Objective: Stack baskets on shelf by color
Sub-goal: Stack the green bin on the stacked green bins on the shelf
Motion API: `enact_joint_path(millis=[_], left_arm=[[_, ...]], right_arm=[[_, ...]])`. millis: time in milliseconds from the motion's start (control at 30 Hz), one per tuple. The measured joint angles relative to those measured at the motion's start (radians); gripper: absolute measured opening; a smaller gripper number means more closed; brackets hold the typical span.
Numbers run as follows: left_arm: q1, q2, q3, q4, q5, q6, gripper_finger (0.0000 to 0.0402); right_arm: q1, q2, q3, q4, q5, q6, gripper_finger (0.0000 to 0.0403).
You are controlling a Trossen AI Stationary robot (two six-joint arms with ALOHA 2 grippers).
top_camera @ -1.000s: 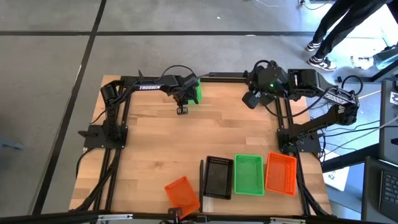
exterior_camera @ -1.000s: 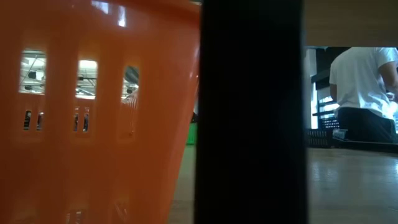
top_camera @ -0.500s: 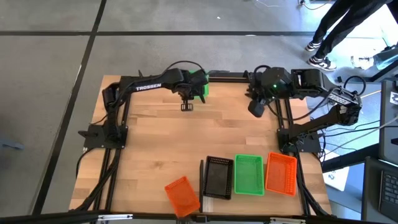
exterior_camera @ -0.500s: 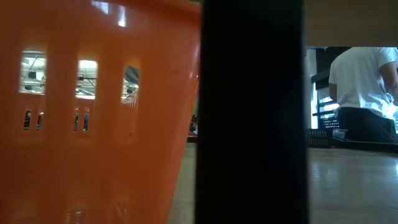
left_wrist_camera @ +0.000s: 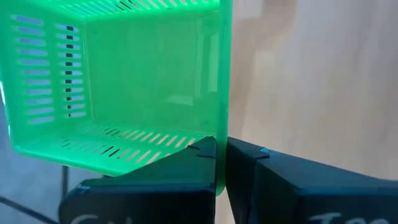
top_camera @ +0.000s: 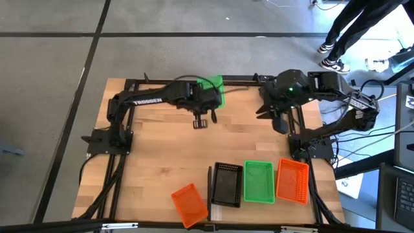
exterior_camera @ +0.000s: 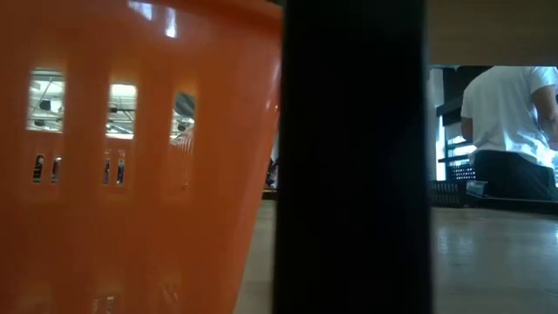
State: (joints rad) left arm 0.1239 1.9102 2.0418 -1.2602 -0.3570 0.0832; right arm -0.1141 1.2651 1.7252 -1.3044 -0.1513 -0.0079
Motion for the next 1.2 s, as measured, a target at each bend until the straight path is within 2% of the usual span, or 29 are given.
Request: enact_joint_path(millis=[333, 533, 700, 867, 1033, 1200], left_arm=[[-0.196, 0.0, 0.101, 0.009, -0.007, -0.181, 0.0], [-0.295, 0.0, 0.105, 0.181, 0.002, -0.185, 0.0], [-0.351, 0.011, 0.105, 0.274, 0.009, -0.187, 0.0], [-0.391, 0.013, 0.105, 0.374, 0.048, -0.187, 0.0], [-0.424, 0.013, 0.105, 0.402, 0.101, -0.192, 0.0], [-0.449, 0.013, 0.105, 0.45, 0.211, -0.247, 0.0]], right_arm=[[0.0, -0.112, 0.0, -0.042, -0.201, -0.14, 0.0087], [0.0, -0.166, 0.001, -0.082, -0.257, -0.152, 0.0087], [0.0, -0.171, 0.001, -0.09, -0.354, -0.154, 0.0087], [0.0, -0.167, 0.001, -0.089, -0.324, -0.152, 0.0087], [0.0, -0.169, 0.001, -0.089, -0.316, -0.151, 0.0087], [0.0, -0.168, 0.001, -0.089, -0.344, -0.126, 0.0087]])
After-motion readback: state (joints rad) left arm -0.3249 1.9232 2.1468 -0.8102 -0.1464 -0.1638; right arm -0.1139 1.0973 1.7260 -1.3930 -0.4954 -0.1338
